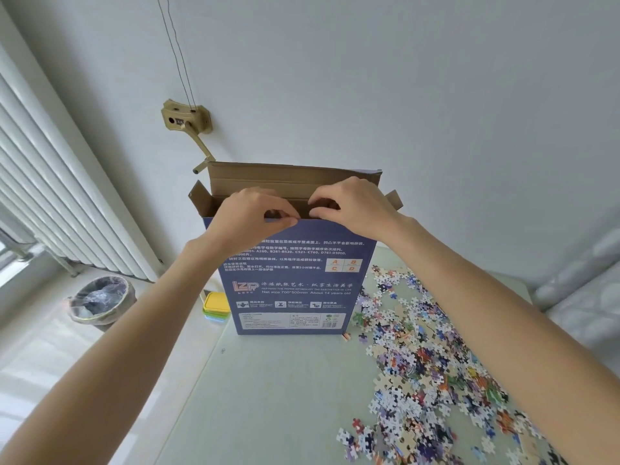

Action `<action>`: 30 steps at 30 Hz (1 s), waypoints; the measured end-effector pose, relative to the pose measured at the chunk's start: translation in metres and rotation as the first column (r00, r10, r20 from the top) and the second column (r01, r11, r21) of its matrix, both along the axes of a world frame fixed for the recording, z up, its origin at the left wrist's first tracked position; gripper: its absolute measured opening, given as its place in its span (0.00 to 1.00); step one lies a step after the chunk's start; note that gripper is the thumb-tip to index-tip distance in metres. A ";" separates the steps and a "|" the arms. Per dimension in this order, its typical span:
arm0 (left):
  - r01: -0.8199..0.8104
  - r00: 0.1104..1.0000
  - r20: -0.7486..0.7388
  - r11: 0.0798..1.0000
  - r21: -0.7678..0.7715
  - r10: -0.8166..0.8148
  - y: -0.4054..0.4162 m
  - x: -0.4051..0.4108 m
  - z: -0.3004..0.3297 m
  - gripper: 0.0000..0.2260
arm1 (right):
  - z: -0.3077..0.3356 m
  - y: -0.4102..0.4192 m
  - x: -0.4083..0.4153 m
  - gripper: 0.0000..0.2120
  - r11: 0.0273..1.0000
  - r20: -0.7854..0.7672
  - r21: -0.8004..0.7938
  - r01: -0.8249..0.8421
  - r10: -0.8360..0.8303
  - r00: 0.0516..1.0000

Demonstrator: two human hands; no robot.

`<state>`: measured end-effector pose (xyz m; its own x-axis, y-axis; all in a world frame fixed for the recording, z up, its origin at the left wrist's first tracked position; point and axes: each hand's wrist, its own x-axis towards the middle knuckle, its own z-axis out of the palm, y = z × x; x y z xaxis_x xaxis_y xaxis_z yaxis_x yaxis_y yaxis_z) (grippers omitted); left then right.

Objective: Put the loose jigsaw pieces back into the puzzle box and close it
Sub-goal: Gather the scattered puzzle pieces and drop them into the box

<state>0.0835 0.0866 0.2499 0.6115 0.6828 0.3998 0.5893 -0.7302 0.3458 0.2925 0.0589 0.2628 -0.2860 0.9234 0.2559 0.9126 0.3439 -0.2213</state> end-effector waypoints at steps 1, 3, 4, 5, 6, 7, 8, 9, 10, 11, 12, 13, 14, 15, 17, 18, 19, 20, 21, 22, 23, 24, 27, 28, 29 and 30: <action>-0.002 1.000 -0.002 1.000 0.017 0.002 -0.001 0.000 0.000 0.04 | 0.000 -0.002 -0.001 0.11 1.000 0.001 0.002 0.020 -0.020 1.000; -0.018 1.000 -0.003 0.996 0.083 0.018 -0.004 0.000 -0.001 0.04 | 0.001 -0.008 -0.003 0.09 0.999 -0.021 0.020 0.047 -0.047 0.999; -0.041 0.999 0.010 0.988 0.147 0.040 -0.007 0.001 -0.001 0.04 | 0.001 -0.014 -0.003 0.09 0.998 -0.056 0.044 0.055 -0.053 0.997; -0.079 0.997 0.044 0.969 0.234 0.071 -0.012 0.002 -0.002 0.04 | 0.001 -0.022 -0.003 0.08 0.995 -0.097 0.076 0.062 -0.055 0.994; -0.129 0.989 0.106 0.940 0.317 0.100 -0.019 0.003 -0.004 0.05 | -0.001 -0.033 -0.001 0.08 0.989 -0.120 0.131 0.062 -0.046 0.992; -0.178 0.976 0.183 0.910 0.376 0.116 -0.028 0.005 -0.007 0.06 | -0.004 -0.046 0.000 0.08 0.976 -0.108 0.212 0.055 -0.033 0.994; -0.209 0.962 0.250 0.888 0.409 0.111 -0.037 0.007 -0.013 0.06 | -0.010 -0.062 0.003 0.09 0.953 -0.071 0.299 0.048 -0.028 0.997; -0.217 0.952 0.291 0.880 0.423 0.095 -0.048 0.011 -0.022 0.07 | -0.019 -0.079 0.007 0.09 0.925 -0.035 0.377 0.044 -0.033 0.999; -0.206 0.948 0.311 0.882 0.423 0.072 -0.057 0.014 -0.033 0.07 | -0.030 -0.093 0.012 0.10 0.901 -0.009 0.432 0.046 -0.047 0.999; -0.179 0.949 0.312 0.896 0.407 0.047 -0.068 0.019 -0.047 0.06 | -0.044 -0.109 0.019 0.10 0.887 -0.002 0.457 0.058 -0.064 0.998; -0.147 0.950 0.312 0.913 0.380 0.023 -0.075 0.024 -0.061 0.06 | -0.058 -0.121 0.027 0.11 0.892 -0.006 0.447 0.073 -0.079 0.997; -0.104 0.952 0.305 0.938 0.330 -0.002 -0.084 0.032 -0.077 0.07 | -0.076 -0.136 0.036 0.11 0.910 -0.023 0.402 0.103 -0.102 0.995; -0.067 0.955 0.297 0.961 0.269 -0.017 -0.092 0.039 -0.091 0.07 | -0.091 -0.149 0.044 0.11 0.930 -0.048 0.342 0.135 -0.126 0.991; -0.034 0.961 0.277 0.980 0.197 -0.023 -0.099 0.047 -0.105 0.07 | -0.107 -0.160 0.051 0.11 0.945 -0.067 0.280 0.169 -0.156 0.985; 0.041 0.978 0.202 0.999 0.011 -0.043 -0.113 0.070 -0.136 0.08 | -0.139 -0.186 0.069 0.10 0.958 -0.090 0.139 0.249 -0.238 0.967; 0.069 0.987 0.150 0.993 -0.096 -0.054 -0.118 0.080 -0.151 0.08 | -0.153 -0.196 0.077 0.11 0.956 -0.093 0.052 0.287 -0.282 0.955; 0.088 0.993 0.094 0.974 -0.209 -0.070 -0.122 0.091 -0.166 0.09 | -0.166 -0.207 0.086 0.12 0.943 -0.085 -0.056 0.327 -0.331 0.940; 0.097 0.995 0.034 0.945 -0.313 -0.091 -0.125 0.103 -0.182 0.10 | -0.179 -0.218 0.095 0.14 0.914 -0.066 -0.176 0.366 -0.382 0.922; 0.094 0.993 -0.030 0.915 -0.394 -0.115 -0.127 0.113 -0.195 0.12 | -0.193 -0.226 0.104 0.15 0.874 -0.043 -0.278 0.398 -0.425 0.904; 0.079 0.984 -0.107 0.884 -0.461 -0.144 -0.129 0.125 -0.209 0.15 | -0.208 -0.234 0.115 0.17 0.828 -0.019 -0.363 0.428 -0.466 0.885; 0.048 0.966 -0.195 0.859 -0.510 -0.170 -0.132 0.136 -0.222 0.19 | -0.223 -0.241 0.124 0.19 0.783 0.005 -0.429 0.451 -0.497 0.868; 0.012 0.939 -0.284 0.842 -0.539 -0.195 -0.134 0.144 -0.233 0.24 | -0.236 -0.245 0.131 0.23 0.744 0.026 -0.479 0.466 -0.519 0.854; -0.055 0.864 -0.433 0.806 -0.589 -0.257 -0.138 0.170 -0.261 0.35 | -0.267 -0.255 0.148 0.39 0.619 0.072 -0.610 0.494 -0.577 0.813; -0.073 0.852 -0.455 0.800 -0.595 -0.261 -0.138 0.176 -0.269 0.37 | -0.275 -0.257 0.148 0.44 0.585 0.088 -0.644 0.492 -0.582 0.808; -0.095 0.844 -0.473 0.798 -0.595 -0.252 -0.137 0.185 -0.276 0.38 | -0.285 -0.259 0.148 0.48 0.555 0.111 -0.670 0.492 -0.581 0.806; -0.122 0.847 -0.483 0.802 -0.584 -0.223 -0.136 0.191 -0.281 0.37 | -0.293 -0.261 0.143 0.51 0.537 0.137 -0.686 0.491 -0.567 0.812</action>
